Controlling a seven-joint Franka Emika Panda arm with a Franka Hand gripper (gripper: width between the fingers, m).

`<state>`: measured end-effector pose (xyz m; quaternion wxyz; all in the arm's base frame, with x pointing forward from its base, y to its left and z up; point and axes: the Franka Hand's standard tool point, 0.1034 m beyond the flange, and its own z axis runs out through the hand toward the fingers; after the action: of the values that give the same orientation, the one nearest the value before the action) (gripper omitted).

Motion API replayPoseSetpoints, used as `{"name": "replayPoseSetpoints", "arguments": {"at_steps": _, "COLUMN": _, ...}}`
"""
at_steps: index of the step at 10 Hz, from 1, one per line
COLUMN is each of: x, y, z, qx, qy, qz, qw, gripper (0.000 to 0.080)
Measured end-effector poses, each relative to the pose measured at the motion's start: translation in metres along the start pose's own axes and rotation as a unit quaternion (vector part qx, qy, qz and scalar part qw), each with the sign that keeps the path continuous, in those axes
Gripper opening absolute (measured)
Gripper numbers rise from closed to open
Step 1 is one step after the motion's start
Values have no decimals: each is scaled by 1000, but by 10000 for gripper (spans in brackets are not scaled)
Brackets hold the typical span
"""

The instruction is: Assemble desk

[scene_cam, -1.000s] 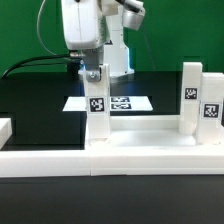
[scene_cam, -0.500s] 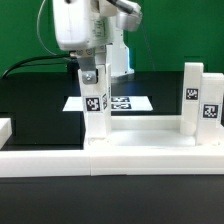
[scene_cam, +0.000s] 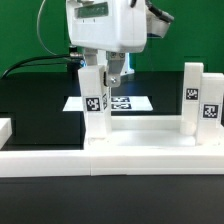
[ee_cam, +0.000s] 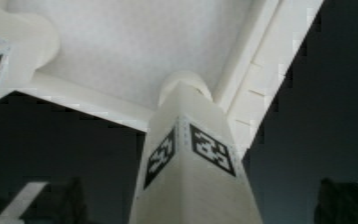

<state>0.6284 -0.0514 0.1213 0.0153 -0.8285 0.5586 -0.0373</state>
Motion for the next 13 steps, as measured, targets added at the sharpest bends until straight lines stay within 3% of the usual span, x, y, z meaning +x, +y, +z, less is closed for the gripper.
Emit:
{"name": "replayPoseSetpoints", "arguments": {"at_steps": 2, "x": 2, "y": 1, "z": 0, "qx": 3, "qy": -2, "qz": -85, "qw": 996, "gripper": 649}}
{"name": "replayPoseSetpoints", "arguments": {"at_steps": 3, "x": 7, "y": 3, "z": -2, "qx": 11, "qy": -7, "qz": -132, "qw": 991, "gripper": 649}}
{"name": "replayPoseSetpoints", "arguments": {"at_steps": 6, "x": 19, "y": 9, "z": -2, "qx": 8, "qy": -19, "qz": -261, "qw": 965, "gripper": 649}}
{"name": "replayPoseSetpoints", "arguments": {"at_steps": 7, "x": 20, "y": 9, "z": -2, "qx": 6, "qy": -15, "qz": -276, "qw": 961, "gripper": 563}}
{"name": "replayPoseSetpoints", "arguments": {"at_steps": 8, "x": 19, "y": 9, "z": -1, "qx": 6, "qy": -16, "qz": -252, "qw": 968, "gripper": 427}}
{"name": "replayPoseSetpoints", "arguments": {"at_steps": 9, "x": 19, "y": 9, "z": -2, "qx": 6, "qy": -15, "qz": -250, "qw": 968, "gripper": 427}}
{"name": "replayPoseSetpoints", "arguments": {"at_steps": 10, "x": 19, "y": 9, "z": -1, "qx": 6, "qy": -16, "qz": -225, "qw": 974, "gripper": 288}}
{"name": "replayPoseSetpoints", "arguments": {"at_steps": 13, "x": 19, "y": 9, "z": -1, "qx": 4, "qy": -17, "qz": -112, "qw": 994, "gripper": 288}}
